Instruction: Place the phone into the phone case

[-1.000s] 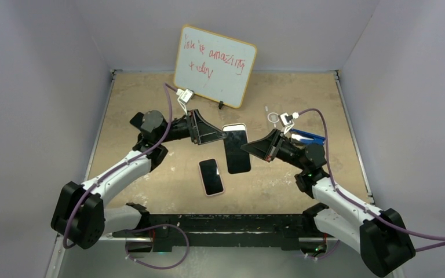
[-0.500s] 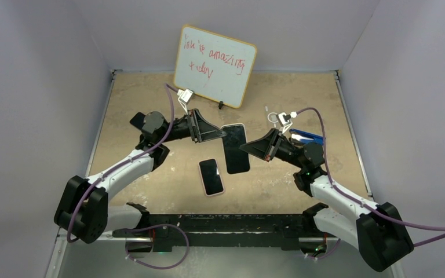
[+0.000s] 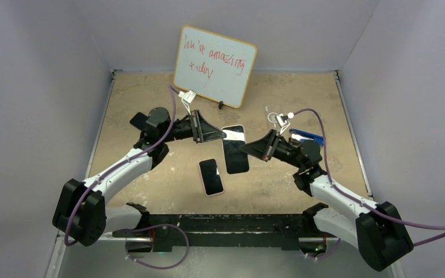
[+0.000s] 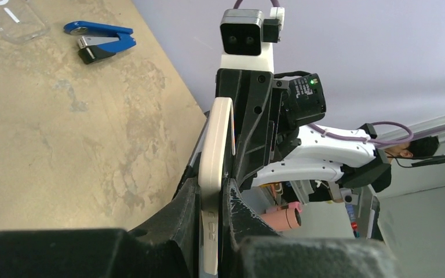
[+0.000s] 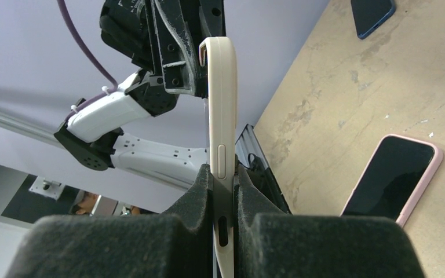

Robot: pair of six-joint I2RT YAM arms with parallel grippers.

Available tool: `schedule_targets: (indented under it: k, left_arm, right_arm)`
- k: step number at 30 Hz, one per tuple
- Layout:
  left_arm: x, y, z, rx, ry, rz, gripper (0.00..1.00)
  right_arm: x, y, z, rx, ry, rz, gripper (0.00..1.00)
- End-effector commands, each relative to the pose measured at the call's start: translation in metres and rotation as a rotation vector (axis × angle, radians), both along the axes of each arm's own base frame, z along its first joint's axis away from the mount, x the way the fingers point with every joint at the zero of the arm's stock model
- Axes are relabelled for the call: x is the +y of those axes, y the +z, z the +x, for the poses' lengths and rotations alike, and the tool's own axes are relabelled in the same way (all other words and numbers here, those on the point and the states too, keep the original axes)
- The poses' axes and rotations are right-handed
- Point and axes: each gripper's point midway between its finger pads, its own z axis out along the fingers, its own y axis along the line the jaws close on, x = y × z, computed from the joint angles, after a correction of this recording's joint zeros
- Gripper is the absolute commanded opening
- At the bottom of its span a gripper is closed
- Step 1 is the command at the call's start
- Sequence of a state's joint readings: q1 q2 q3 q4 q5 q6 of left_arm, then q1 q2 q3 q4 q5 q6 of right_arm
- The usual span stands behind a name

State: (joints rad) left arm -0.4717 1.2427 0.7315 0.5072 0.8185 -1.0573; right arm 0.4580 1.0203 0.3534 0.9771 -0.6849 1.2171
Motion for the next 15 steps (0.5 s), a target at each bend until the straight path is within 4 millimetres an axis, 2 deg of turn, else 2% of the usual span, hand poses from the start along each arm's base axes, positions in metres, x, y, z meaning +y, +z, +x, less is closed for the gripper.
schedule_targets:
  k: [1, 4, 6, 10, 15]
  left_arm:
    - [0.002, 0.014, 0.005, -0.086, 0.03, 0.032, 0.14]
    - [0.002, 0.013, 0.003, -0.059, 0.026, 0.031, 0.46]
    - [0.003, 0.01, -0.001, -0.049, 0.019, 0.022, 0.57]
    - [0.005, 0.004, -0.011, -0.034, 0.005, -0.007, 0.68]
    - [0.0, -0.003, -0.023, 0.008, -0.037, -0.063, 0.69]
  right_arm:
    - [-0.002, 0.041, 0.004, -0.104, -0.036, 0.063, 0.0]
    - [-0.006, 0.044, 0.012, -0.08, -0.099, 0.085, 0.0]
    - [-0.009, 0.048, 0.018, -0.068, -0.137, 0.111, 0.0]
    - [-0.015, 0.062, 0.024, -0.061, -0.188, 0.178, 0.0]
    - [-0.017, 0.07, 0.028, -0.056, -0.204, 0.219, 0.0]
